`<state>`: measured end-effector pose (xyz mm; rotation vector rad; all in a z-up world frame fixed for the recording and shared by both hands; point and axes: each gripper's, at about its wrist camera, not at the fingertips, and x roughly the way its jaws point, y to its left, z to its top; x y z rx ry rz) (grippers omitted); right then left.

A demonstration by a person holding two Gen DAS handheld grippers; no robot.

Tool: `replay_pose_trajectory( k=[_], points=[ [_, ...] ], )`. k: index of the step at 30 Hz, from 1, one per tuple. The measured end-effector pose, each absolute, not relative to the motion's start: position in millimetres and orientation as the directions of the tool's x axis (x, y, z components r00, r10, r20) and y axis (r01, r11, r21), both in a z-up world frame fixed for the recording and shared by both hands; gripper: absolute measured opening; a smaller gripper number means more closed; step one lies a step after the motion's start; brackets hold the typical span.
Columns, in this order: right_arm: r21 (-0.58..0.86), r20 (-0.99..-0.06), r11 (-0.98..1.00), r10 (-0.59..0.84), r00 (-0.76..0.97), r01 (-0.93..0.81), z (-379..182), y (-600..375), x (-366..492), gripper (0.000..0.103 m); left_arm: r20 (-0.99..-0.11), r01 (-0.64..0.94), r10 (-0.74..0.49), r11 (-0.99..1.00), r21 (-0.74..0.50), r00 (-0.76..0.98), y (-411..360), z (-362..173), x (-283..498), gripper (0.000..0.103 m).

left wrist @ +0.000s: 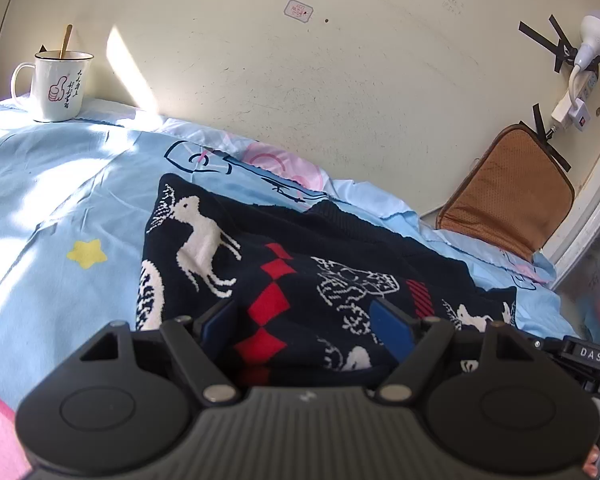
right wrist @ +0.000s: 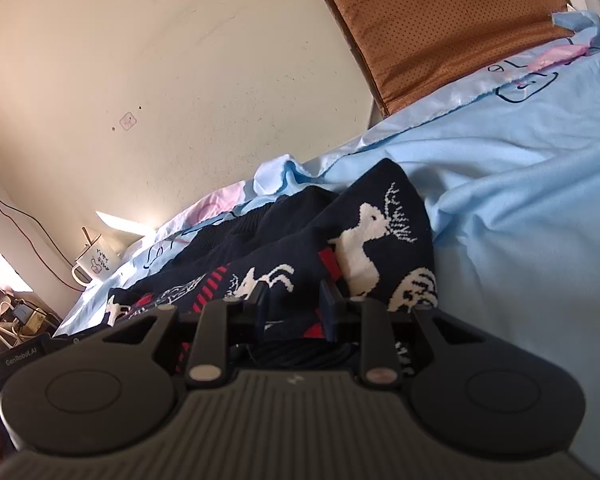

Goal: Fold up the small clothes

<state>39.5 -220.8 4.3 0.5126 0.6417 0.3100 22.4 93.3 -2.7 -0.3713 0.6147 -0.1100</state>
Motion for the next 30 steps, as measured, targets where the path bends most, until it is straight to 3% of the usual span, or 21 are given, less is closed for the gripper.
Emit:
replay_pose_trajectory(
  k=[30],
  points=[
    [0.599, -0.463, 0.794, 0.453, 0.762, -0.109, -0.3, -229.5, 40.2, 0.029, -0.544, -0.008, -0.208, 0.930, -0.367, 0.813, 92.0, -3.2, 22.7, 0.076]
  ],
)
